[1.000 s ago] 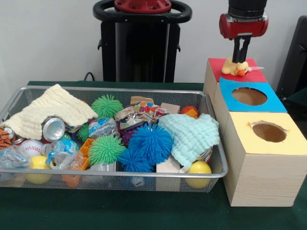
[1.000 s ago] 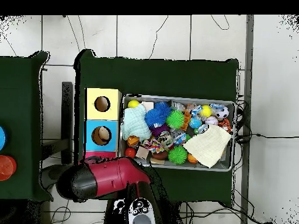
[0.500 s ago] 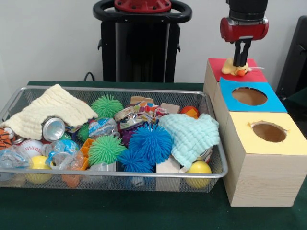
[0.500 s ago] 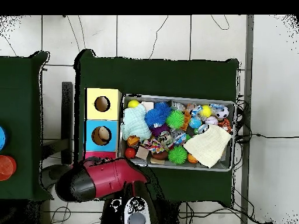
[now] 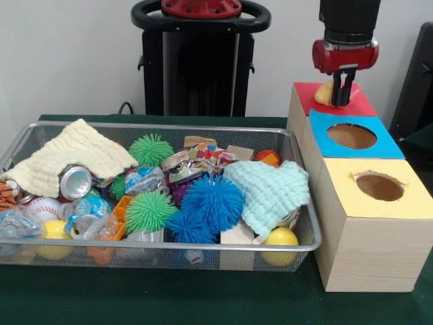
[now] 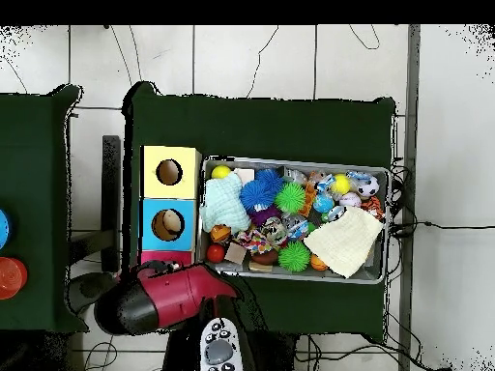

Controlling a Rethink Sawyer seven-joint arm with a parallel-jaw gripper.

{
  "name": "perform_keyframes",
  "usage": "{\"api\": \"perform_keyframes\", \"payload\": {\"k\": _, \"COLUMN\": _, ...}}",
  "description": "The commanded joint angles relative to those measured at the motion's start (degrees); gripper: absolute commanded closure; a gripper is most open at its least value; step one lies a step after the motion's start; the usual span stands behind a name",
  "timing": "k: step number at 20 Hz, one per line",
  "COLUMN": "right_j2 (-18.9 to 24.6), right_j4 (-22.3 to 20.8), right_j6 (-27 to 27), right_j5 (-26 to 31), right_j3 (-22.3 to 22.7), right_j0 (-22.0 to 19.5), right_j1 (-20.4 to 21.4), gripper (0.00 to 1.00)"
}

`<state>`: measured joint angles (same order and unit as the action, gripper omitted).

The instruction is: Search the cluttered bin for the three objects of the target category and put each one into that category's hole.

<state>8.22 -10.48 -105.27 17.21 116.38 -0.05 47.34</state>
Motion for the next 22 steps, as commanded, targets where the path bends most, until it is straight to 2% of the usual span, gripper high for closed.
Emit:
{"api": "perform_keyframes", "payload": {"k": 1, "right_j2": -2.0, "right_j4": -2.7, "right_j6": -7.3, "right_j5": -3.4, "right_j3": 3.1, "right_j0": 0.5, "right_j1": -2.8, "gripper": 1.00}}
{"api": "perform_keyframes", "payload": {"k": 15, "right_j2": -2.0, "right_j4": -2.0, "right_j6": -6.8, "right_j5": -3.9, "right_j3": 3.8, "right_j0": 0.3, "right_j1": -2.4, "gripper": 1.00}}
{"api": "perform_keyframes", "payload": {"k": 17, "right_j2": -1.1, "right_j4": -1.4, "right_j6": -6.3, "right_j5": -2.9, "right_j3": 4.4, "right_j0": -0.6, "right_j1": -1.0, "gripper": 1.00}}
{"api": "perform_keyframes", "payload": {"k": 20, "right_j2": 1.7, "right_j4": 2.4, "right_j6": -4.7, "right_j5": 4.9, "right_j3": 4.7, "right_j0": -2.3, "right_j1": 5.2, "gripper": 1.00}}
{"api": "perform_keyframes", "payload": {"k": 22, "right_j2": 2.2, "right_j4": 3.5, "right_j6": -3.8, "right_j5": 8.2, "right_j3": 4.2, "right_j0": -2.8, "right_j1": 7.2, "gripper": 1.00}}
